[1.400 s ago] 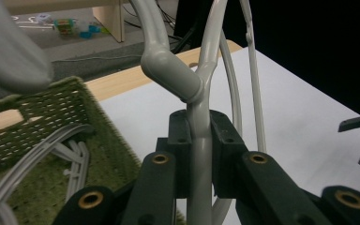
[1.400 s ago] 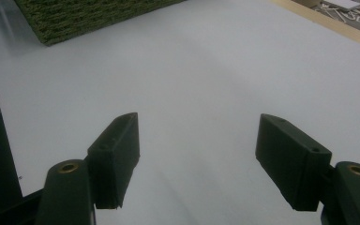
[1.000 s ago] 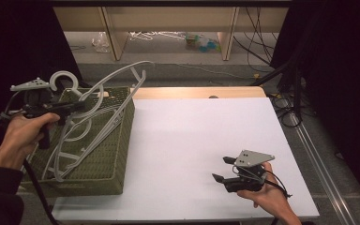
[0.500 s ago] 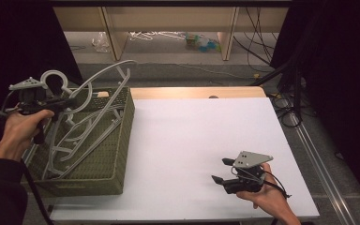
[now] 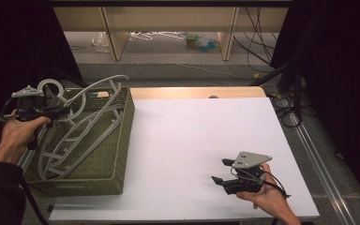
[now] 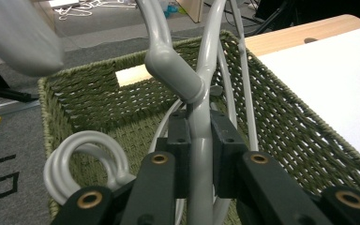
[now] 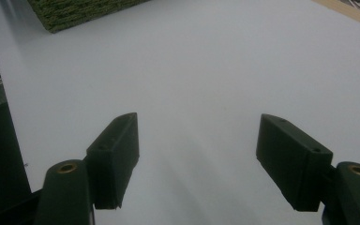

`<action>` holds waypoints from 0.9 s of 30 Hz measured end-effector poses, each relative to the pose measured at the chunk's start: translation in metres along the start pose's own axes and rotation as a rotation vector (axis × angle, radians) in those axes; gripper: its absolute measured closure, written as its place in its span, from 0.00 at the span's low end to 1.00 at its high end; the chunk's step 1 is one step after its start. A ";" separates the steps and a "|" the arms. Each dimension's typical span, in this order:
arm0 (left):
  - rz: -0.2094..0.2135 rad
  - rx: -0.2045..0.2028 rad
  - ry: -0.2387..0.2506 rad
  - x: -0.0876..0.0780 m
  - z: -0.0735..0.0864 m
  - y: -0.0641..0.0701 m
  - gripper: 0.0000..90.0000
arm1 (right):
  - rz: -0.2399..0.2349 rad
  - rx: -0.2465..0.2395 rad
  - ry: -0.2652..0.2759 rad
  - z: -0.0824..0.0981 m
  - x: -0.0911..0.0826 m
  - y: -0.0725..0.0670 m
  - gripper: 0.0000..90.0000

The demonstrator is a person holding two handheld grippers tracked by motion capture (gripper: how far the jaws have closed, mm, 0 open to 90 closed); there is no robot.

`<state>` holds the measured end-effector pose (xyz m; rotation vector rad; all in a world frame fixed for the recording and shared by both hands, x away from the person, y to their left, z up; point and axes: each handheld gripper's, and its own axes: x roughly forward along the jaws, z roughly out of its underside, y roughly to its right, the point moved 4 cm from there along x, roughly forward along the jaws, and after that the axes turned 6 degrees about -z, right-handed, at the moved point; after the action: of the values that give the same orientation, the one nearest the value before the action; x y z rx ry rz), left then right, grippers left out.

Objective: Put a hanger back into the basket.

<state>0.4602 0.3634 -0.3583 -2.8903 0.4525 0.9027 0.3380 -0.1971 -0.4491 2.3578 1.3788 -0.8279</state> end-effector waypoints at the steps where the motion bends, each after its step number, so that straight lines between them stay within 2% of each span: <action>1: 0.000 -0.005 0.003 0.001 0.001 0.000 0.89 | 0.000 0.000 0.000 0.000 0.000 0.000 0.34; 4: -0.002 0.013 -0.007 0.001 0.004 -0.002 0.89 | -0.001 0.005 -0.002 0.000 -0.001 0.001 0.34; 14: -0.011 0.008 -0.054 0.005 0.024 -0.012 0.89 | -0.006 -0.004 -0.010 0.001 0.000 0.000 0.34; 16: -0.005 0.001 -0.047 0.006 0.023 -0.010 0.89 | -0.005 -0.004 -0.012 0.001 0.001 0.000 0.34; 18: -0.004 0.014 -0.053 0.007 0.023 -0.009 0.89 | -0.005 -0.002 -0.012 0.001 0.000 0.001 0.34; 27: 0.008 0.034 -0.099 0.017 0.025 -0.004 0.89 | -0.002 -0.003 -0.012 0.002 0.000 0.001 0.34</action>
<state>0.4614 0.3667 -0.3888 -2.7995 0.4670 1.0234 0.3384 -0.1988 -0.4502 2.3461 1.3770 -0.8382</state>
